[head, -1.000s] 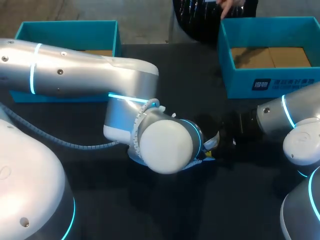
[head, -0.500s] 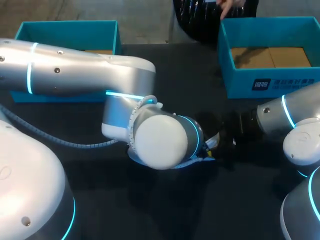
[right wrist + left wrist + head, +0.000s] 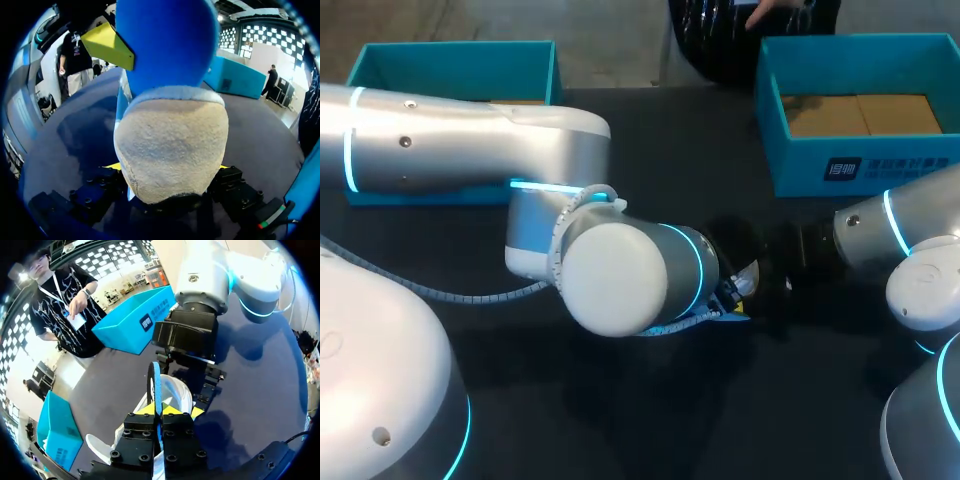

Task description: Take the shoe out of the shoebox, open the shoe tongue, remove and reinsert the insole, then place the shoe into the shoebox

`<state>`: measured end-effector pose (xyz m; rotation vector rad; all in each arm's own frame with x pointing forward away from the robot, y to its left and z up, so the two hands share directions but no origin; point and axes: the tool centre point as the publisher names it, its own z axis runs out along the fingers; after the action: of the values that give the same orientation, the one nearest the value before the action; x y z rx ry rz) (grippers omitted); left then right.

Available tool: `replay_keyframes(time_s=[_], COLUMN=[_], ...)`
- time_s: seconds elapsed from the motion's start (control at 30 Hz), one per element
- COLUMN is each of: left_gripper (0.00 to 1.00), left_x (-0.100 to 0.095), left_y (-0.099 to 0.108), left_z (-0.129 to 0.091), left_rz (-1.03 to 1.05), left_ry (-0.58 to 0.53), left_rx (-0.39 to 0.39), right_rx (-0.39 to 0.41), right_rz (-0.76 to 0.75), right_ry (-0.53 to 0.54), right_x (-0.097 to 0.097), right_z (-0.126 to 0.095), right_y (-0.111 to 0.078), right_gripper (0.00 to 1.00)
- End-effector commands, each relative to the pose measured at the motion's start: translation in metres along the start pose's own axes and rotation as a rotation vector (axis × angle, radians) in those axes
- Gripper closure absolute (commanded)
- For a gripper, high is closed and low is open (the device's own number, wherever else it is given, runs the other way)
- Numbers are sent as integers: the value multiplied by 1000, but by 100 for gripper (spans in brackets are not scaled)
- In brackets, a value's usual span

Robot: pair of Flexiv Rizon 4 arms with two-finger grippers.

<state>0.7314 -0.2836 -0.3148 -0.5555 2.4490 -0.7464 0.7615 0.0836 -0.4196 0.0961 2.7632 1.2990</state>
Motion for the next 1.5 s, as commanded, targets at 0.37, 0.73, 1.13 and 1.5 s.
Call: replay_keyframes(time_s=[0.37, 0.73, 1.13, 1.5], left_gripper=[89, 45, 44, 49], left_x=[4, 0, 0, 6], left_y=[-14, -13, 0, 9], left_z=[2, -5, -9, -4], left_rz=[17, 12, 44, 94], left_ry=[34, 31, 8, -37], left_rx=[9, 21, 69, 99], right_rx=[3, 3, 3, 3], right_rz=[0, 0, 0, 0], right_ry=[0, 0, 0, 0], right_x=[0, 0, 0, 0], right_z=[0, 0, 0, 0], right_y=[1, 1, 1, 1], right_gripper=[100, 100, 100, 100])
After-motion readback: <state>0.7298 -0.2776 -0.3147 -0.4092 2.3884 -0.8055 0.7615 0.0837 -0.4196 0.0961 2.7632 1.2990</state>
